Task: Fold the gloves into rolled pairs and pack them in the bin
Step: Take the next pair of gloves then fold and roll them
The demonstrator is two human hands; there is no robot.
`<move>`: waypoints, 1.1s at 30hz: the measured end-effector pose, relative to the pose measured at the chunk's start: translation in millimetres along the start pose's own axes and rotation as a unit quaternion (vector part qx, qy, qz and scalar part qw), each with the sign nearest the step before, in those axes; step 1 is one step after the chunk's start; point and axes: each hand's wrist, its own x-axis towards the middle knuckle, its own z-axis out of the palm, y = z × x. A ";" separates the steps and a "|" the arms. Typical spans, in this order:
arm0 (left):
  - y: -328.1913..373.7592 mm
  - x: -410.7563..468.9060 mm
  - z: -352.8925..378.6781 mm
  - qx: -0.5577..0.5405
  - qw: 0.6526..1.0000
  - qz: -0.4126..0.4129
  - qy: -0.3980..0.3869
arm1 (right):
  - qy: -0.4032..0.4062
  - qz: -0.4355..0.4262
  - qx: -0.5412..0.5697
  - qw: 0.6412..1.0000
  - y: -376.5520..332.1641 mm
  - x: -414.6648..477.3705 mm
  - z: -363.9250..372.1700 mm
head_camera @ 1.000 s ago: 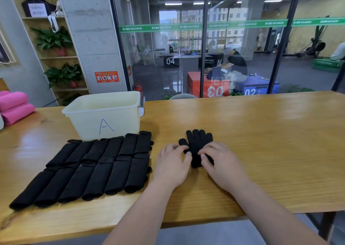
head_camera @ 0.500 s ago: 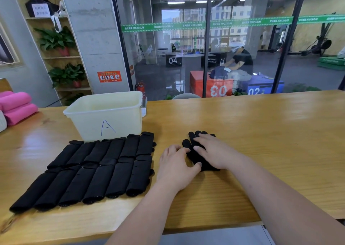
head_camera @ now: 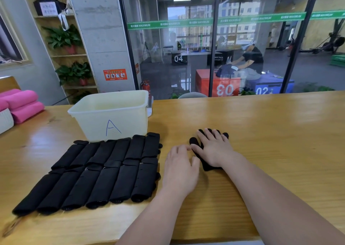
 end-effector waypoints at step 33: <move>0.2 -1.9 9.9 0.205 0.974 0.062 -0.075 | 0.110 -0.049 0.115 0.986 34.3 -102.5 8.4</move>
